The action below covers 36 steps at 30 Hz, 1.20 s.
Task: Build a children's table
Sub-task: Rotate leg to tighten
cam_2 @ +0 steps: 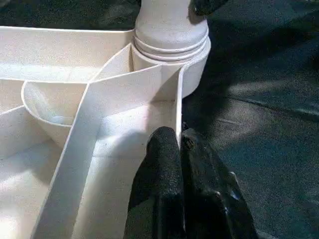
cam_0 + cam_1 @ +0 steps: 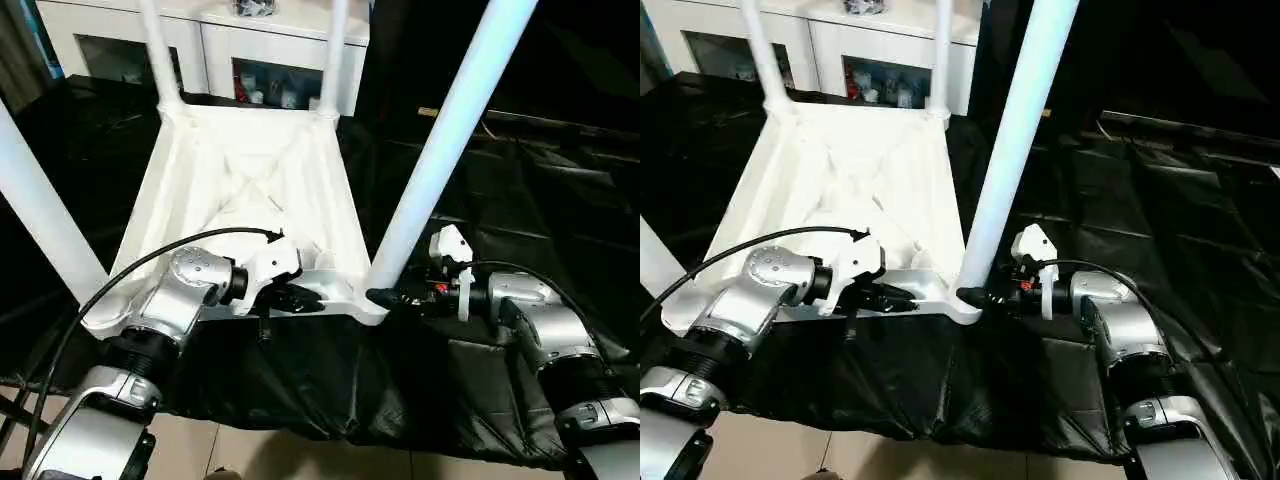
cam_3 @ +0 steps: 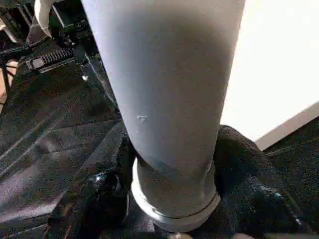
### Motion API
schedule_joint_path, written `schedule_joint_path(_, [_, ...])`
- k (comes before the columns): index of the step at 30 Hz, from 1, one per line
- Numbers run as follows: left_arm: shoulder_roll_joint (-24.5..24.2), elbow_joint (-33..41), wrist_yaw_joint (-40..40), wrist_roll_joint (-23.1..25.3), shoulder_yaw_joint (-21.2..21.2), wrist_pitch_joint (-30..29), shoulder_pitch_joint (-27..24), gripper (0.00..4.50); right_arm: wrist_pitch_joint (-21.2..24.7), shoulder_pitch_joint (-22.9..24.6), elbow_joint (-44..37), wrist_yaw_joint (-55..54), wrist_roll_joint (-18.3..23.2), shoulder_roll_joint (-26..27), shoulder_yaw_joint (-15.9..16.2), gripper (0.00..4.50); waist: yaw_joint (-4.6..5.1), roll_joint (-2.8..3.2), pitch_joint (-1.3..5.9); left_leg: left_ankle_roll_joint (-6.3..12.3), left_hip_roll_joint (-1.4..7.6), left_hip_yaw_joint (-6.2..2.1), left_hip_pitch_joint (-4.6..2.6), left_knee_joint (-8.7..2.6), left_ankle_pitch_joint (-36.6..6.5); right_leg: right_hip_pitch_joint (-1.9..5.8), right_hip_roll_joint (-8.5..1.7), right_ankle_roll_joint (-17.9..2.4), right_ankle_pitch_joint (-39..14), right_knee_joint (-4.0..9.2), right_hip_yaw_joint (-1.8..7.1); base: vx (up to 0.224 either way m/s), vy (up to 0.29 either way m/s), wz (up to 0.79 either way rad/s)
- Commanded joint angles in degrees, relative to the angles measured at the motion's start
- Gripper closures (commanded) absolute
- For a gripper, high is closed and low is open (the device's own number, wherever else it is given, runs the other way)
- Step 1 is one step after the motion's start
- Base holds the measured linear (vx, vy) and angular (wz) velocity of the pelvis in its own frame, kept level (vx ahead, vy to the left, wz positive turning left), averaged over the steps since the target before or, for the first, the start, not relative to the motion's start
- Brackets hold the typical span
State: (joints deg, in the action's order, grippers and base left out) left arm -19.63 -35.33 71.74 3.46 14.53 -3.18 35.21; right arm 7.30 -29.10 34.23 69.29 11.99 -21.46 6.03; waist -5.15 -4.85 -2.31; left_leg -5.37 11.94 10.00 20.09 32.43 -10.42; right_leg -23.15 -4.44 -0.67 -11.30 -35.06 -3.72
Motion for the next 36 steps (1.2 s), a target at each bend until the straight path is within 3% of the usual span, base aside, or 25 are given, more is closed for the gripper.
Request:
schedule_joint_path(1, [1.0, -1.1, 0.0, -2.6, -0.4, 1.1, 0.0, 4.50, 1.0, 0.9, -1.5, 2.5, 0.7, -0.3, 1.1, 2.47, 0.05, -0.43, 3.04, 4.72, 1.51, 0.27, -0.05, -2.92, -6.4, 3.14, -3.56, -12.8, -5.9, 3.52, 2.57, 0.000, 0.000, 0.00])
schedule_joint_path(10, [1.8, -1.7, -2.6, -1.8, -0.7, -0.3, 0.0, 4.50, 2.6, 4.2, -3.5, -1.9, 0.3, 1.3, 0.9, 2.53, -0.13, -0.41, 3.01, 4.54, 1.53, 0.25, -0.10, -2.91, -6.6, 3.09, -3.56, -12.5, -6.4, 3.54, 2.56, 0.000, 0.000, 0.00])
schedule_joint_path(13, [3.1, -2.0, -6.1, -0.7, -0.7, -1.6, 0.2, 4.50, 1.1, 4.4, -1.6, -9.9, -1.8, 3.7, -0.2, 2.54, 0.23, -0.59, 2.68, 2.69, 1.46, 0.10, 0.04, -3.27, -8.9, 2.91, -3.61, -11.0, -11.6, 4.10, 2.48, 0.000, 0.000, 0.00])
schedule_joint_path(15, [5.5, -2.5, -10.9, 0.3, -0.8, -3.6, 0.4, 4.50, -0.2, 4.0, 1.7, -20.2, -3.7, 7.1, -1.9, 2.55, 0.54, -0.37, 2.62, 0.66, 1.53, -0.17, -0.03, -3.53, -11.8, 2.70, -4.03, -8.8, -19.1, 4.75, 2.58, 0.000, 0.000, 0.00])
schedule_joint_path(19, [9.9, -4.1, -18.6, 1.6, -1.1, -5.9, 1.1, 4.50, -0.3, 2.9, 5.5, -32.0, -4.3, 12.5, -4.1, 2.57, 1.14, -0.48, 2.64, -0.12, 1.32, -0.28, -0.24, -3.59, -13.7, 2.45, -3.75, -7.3, -21.6, 5.29, 2.52, 0.000, 0.000, 0.00])
schedule_joint_path(22, [13.8, -6.1, -23.9, 2.5, -1.0, -7.6, 2.3, 4.50, -0.5, 0.4, 9.2, -41.8, -4.2, 18.1, -5.7, 2.57, 1.46, -0.34, 2.67, 0.53, 1.29, -0.26, -0.12, -3.64, -13.3, 2.29, -3.70, -7.4, -20.3, 5.25, 2.64, 0.000, 0.000, 0.00])
schedule_joint_path(25, [17.0, -8.2, -28.7, 3.7, -0.5, -8.9, 3.9, 4.50, -1.0, -3.3, 13.5, -51.5, -5.2, 23.1, -6.2, 2.57, 1.80, -0.21, 2.88, -0.04, 1.26, -0.31, -0.11, -3.68, -12.8, 2.36, -3.53, -7.6, -18.2, 4.98, 2.58, 0.000, 0.000, 0.00])
schedule_joint_path(28, [18.3, -9.5, -29.9, 3.7, -0.3, -8.2, 4.6, 4.50, -2.8, -5.6, 14.7, -52.1, -5.1, 25.8, -6.0, 2.57, 1.76, 0.17, 3.08, 0.20, 1.15, -0.27, -0.19, -3.62, -13.0, 2.37, -3.49, -7.8, -15.2, 4.80, 2.65, 0.000, 0.000, 0.00])
schedule_joint_path(31, [18.1, -9.1, -29.8, 3.8, -0.5, -7.9, 4.3, 4.50, -4.6, -5.9, 14.8, -51.8, -6.1, 25.6, -5.7, 1.87, 1.65, -0.07, 3.10, 1.17, 1.09, -0.12, 0.02, -3.59, -12.1, 2.62, -3.42, -8.3, -12.5, 4.67, 2.62, 0.000, 0.000, 0.00])
schedule_joint_path(33, [17.6, -8.5, -29.2, 3.8, -0.6, -7.8, 3.9, 4.50, -5.0, -5.7, 14.6, -50.8, -5.8, 25.0, -6.2, 1.79, 1.65, -0.09, 3.08, 1.43, 1.11, -0.11, 0.08, -3.59, -12.3, 2.64, -3.47, -8.3, -13.1, 4.74, 2.62, 0.000, 0.000, 0.00])
schedule_joint_path(34, [17.0, -8.0, -28.6, 3.9, -0.5, -7.4, 3.6, 4.50, -5.3, -5.5, 14.4, -49.9, -5.5, 24.2, -6.6, 1.79, 1.72, -1.23, 3.04, 1.71, 1.10, -0.02, 0.18, -3.55, -12.4, 2.66, -3.45, -7.9, -14.4, 4.94, 2.53, 0.000, 0.000, 0.00])
schedule_joint_path(36, [16.3, -7.2, -27.1, 3.2, -0.8, -7.2, 3.1, 4.50, -5.9, -5.0, 13.9, -48.0, -5.5, 22.9, -6.7, 1.52, 1.53, -0.53, 3.02, 1.75, 1.24, -0.18, 0.08, -3.64, -12.6, 2.61, -3.64, -7.7, -15.4, 4.87, 2.55, 0.000, 0.000, 0.00])
